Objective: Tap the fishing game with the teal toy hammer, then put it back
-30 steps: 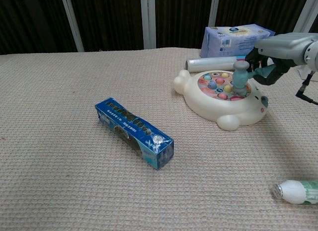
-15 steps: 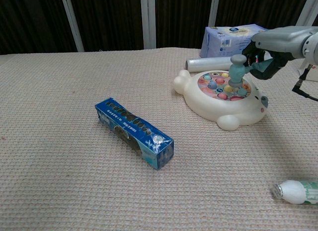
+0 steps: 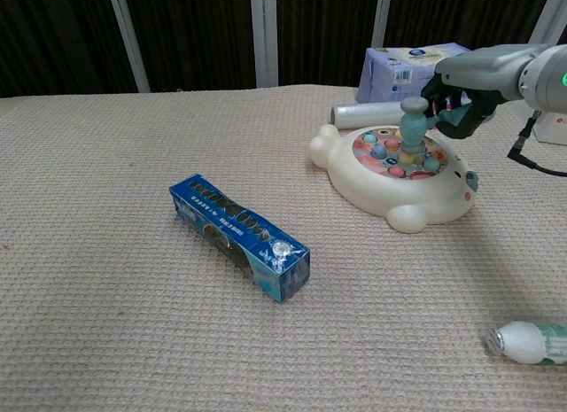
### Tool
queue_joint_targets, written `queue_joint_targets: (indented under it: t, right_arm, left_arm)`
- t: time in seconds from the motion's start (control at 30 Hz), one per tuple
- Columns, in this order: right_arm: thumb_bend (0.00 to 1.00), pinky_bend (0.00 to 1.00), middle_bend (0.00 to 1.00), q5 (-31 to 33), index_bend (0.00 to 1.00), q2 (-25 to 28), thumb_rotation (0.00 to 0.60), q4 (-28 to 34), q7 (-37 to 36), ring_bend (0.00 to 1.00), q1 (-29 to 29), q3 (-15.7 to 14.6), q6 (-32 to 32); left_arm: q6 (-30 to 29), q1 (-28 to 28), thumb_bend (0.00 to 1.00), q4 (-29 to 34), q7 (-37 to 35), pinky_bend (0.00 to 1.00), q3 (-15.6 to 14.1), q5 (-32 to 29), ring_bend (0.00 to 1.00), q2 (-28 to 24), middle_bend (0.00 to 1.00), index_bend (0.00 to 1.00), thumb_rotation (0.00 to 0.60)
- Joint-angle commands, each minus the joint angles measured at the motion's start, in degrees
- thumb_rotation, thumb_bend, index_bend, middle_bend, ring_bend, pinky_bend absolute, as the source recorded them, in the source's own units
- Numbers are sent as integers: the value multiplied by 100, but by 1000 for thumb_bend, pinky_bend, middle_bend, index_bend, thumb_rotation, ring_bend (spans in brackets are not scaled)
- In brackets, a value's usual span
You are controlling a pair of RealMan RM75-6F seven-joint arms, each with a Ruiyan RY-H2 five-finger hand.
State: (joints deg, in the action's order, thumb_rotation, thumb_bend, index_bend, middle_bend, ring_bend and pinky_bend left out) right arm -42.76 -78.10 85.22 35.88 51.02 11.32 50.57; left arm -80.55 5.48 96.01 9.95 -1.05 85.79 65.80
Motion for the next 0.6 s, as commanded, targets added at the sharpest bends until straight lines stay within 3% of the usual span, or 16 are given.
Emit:
queue_joint_targets:
  t: [0.03,0.4,0.6]
  right_arm:
    - [717,178,748,71,886,-63,600,-71,67,521,48,-50,2]
    - [717,178,748,282,886,-156,600,-56,270,521,183,-109,144]
    - [717,178,748,114,886,363,600,602,138,521,35,-54,475]
  left_arm:
    - [-3,0,80,-3,-4,0,1,0,0,0,36,31,600]
    - [-4,7,80,-24,-29,0,5,0,0,6,35,30,600]
    - [-35,17,80,-32,-63,0,17,39,0,-5,35,29,600]
